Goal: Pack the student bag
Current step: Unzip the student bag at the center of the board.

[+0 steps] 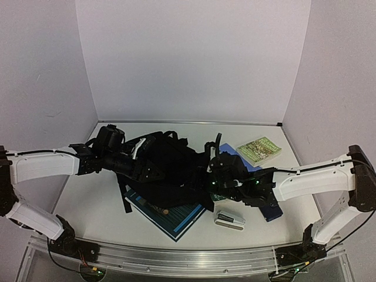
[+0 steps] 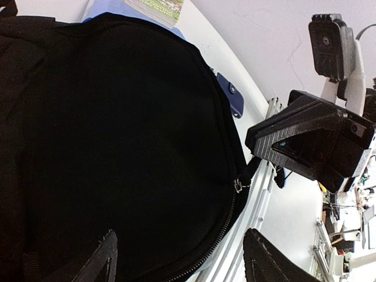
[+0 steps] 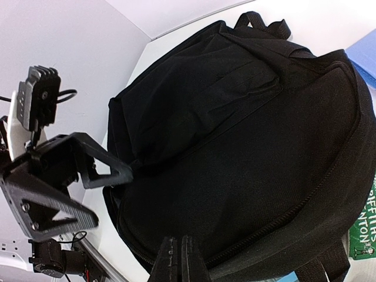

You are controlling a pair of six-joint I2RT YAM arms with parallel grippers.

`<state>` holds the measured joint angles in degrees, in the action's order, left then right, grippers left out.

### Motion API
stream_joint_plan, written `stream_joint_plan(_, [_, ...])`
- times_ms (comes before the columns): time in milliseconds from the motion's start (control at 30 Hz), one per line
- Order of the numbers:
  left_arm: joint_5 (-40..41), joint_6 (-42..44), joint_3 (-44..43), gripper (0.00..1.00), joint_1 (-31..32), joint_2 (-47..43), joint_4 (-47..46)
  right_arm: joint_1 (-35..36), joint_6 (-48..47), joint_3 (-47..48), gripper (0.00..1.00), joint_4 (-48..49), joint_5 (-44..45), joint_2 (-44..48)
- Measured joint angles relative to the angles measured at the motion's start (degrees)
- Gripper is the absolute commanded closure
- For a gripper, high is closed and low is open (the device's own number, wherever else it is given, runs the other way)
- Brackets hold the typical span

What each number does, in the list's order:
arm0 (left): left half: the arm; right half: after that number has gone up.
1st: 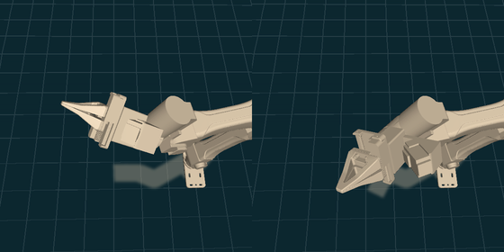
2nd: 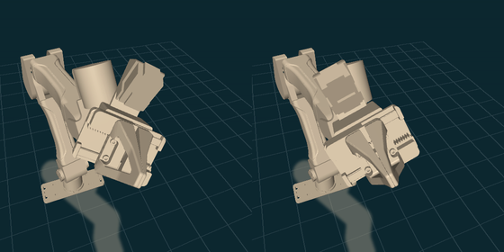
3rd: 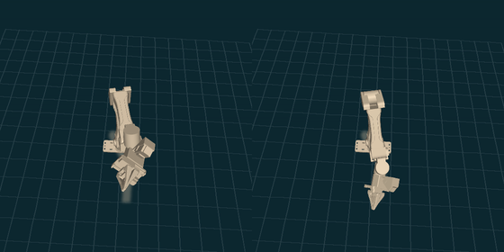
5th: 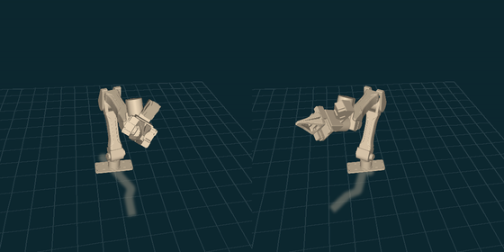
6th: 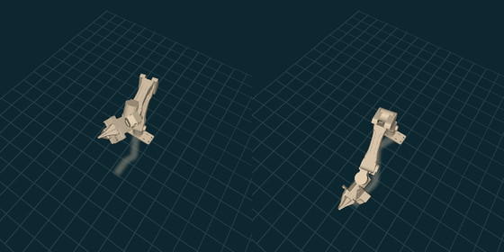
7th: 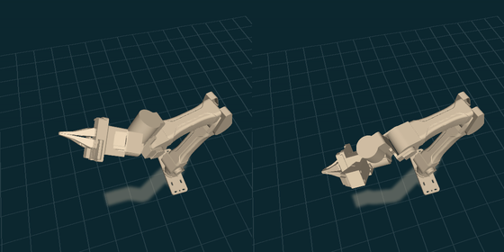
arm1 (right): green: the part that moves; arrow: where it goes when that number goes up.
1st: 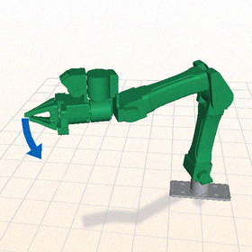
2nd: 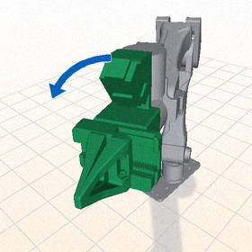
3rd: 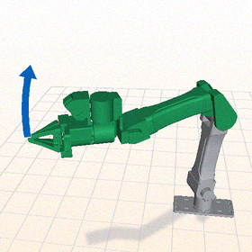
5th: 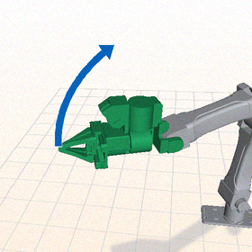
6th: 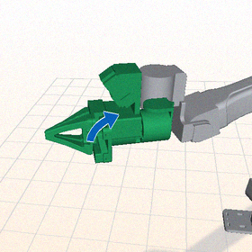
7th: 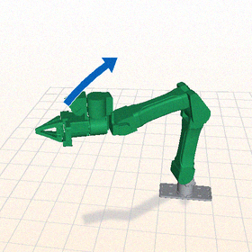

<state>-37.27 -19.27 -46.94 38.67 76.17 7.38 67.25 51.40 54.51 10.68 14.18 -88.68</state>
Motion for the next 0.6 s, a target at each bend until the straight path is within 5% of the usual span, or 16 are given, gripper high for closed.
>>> stream_joint_plan(600, [-3.1,2.3,-4.9,0.36,4.0,7.1,0.3,-1.2,1.6,-2.1,1.00,2.2,-1.6,0.2])
